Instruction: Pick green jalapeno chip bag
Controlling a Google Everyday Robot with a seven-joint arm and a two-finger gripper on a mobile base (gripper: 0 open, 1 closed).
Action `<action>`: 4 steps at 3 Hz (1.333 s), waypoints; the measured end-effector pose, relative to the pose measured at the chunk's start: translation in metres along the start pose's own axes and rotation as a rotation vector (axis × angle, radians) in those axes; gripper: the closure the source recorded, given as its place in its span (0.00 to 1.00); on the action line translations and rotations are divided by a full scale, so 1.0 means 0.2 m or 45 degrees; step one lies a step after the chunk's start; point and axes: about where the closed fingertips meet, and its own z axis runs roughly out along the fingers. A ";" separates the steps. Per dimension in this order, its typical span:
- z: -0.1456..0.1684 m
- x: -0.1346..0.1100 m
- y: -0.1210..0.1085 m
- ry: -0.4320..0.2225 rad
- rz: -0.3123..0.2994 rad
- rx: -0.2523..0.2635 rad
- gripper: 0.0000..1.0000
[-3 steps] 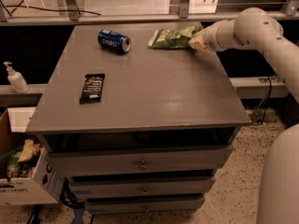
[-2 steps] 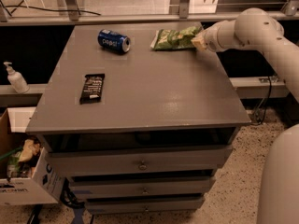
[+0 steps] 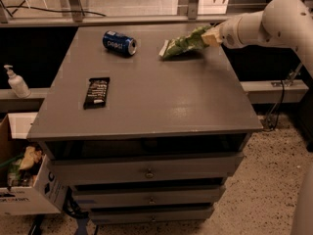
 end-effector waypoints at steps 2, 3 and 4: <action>-0.33 -0.29 0.18 -0.168 0.062 -0.173 1.00; -0.46 -0.41 0.24 -0.258 0.083 -0.258 1.00; -0.55 -0.49 0.28 -0.325 0.106 -0.323 1.00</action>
Offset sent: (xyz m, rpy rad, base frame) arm -0.1023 0.0230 0.1132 0.2330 -0.0055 0.2088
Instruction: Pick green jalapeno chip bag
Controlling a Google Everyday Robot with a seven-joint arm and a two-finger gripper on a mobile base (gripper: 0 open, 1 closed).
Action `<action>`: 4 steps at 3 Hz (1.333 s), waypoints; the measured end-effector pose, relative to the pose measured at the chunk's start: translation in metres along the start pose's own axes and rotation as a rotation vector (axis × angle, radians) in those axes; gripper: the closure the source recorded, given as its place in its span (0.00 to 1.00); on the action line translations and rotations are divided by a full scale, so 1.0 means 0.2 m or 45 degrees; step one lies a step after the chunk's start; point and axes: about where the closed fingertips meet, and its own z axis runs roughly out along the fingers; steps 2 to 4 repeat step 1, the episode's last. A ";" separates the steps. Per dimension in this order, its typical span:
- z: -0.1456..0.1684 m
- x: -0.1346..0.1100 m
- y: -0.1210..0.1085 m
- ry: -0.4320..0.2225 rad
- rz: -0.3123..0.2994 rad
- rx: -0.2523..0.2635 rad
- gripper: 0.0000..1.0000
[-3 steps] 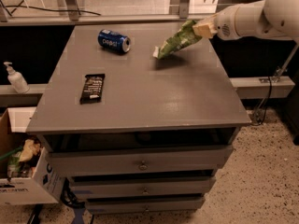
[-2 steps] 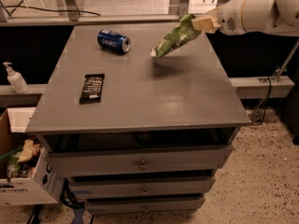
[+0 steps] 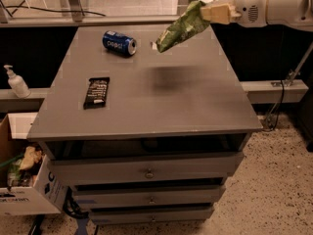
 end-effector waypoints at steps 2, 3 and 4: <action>0.00 0.00 0.00 0.000 0.000 0.000 1.00; 0.00 0.00 0.00 0.000 0.000 0.000 1.00; 0.00 0.00 0.00 0.000 0.000 0.000 1.00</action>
Offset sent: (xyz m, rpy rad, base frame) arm 0.0000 0.0000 0.0000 0.0000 0.0000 0.0000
